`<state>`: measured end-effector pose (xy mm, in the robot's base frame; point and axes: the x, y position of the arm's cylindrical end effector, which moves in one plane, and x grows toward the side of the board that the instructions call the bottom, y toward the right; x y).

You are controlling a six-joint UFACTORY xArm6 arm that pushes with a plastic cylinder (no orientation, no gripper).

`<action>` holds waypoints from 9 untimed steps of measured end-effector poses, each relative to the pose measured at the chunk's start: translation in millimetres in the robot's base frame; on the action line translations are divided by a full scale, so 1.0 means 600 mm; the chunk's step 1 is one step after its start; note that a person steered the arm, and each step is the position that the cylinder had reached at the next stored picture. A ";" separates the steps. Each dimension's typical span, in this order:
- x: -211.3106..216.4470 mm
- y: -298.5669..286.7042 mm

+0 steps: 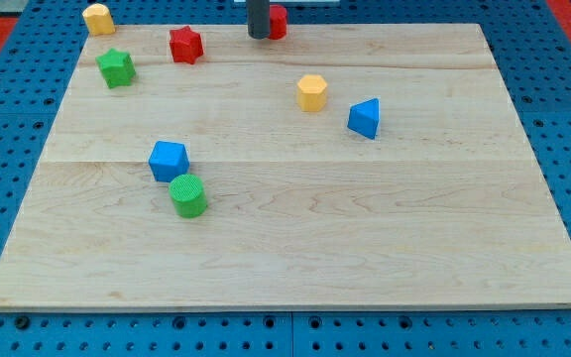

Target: Move yellow hexagon to top right

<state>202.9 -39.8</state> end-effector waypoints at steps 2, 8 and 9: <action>0.068 -0.003; 0.183 0.036; 0.192 0.023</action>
<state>318.0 -26.1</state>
